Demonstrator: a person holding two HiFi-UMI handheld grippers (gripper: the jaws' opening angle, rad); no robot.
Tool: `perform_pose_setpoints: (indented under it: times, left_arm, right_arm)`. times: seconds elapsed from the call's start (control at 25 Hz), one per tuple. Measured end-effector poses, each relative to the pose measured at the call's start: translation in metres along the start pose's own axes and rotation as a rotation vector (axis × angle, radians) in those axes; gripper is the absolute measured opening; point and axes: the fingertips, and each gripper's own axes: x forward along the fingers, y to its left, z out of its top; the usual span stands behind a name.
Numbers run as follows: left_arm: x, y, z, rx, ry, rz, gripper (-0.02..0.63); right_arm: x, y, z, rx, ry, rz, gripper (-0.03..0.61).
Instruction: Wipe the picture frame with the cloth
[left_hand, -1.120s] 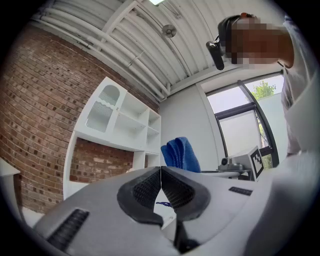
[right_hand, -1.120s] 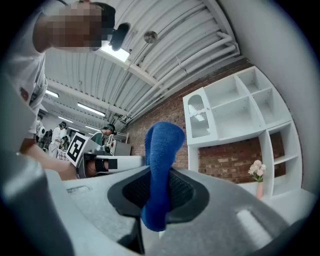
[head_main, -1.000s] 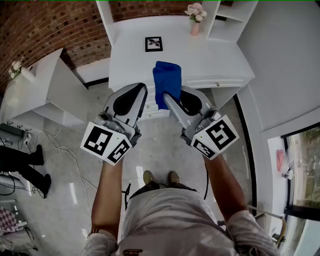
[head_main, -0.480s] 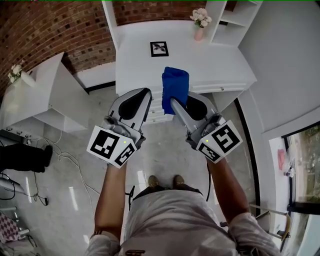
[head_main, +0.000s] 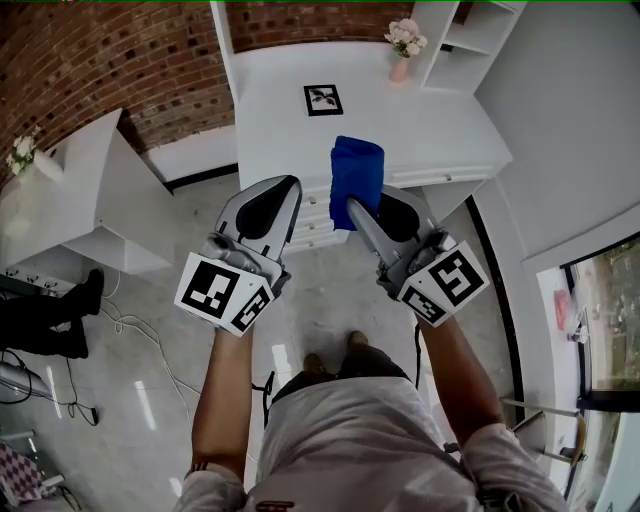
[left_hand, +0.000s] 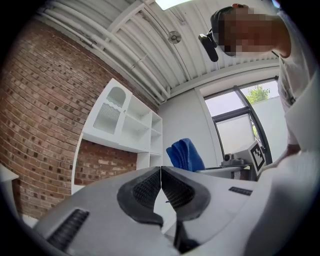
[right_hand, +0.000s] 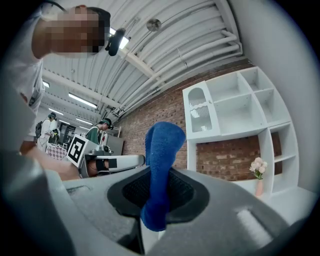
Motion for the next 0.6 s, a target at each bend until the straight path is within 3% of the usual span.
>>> perform_pose_setpoints:
  times: [0.28,0.6]
  left_arm:
    - [0.006,0.022,-0.011,-0.013,0.011,0.013,0.003]
    - [0.043,0.042,-0.022,0.014,0.026,0.029,0.002]
  right_arm:
    - [0.017,-0.011,-0.008,-0.011,0.016,0.0,0.067]
    - [0.032,-0.055,-0.018,-0.013,-0.003,0.001,0.066]
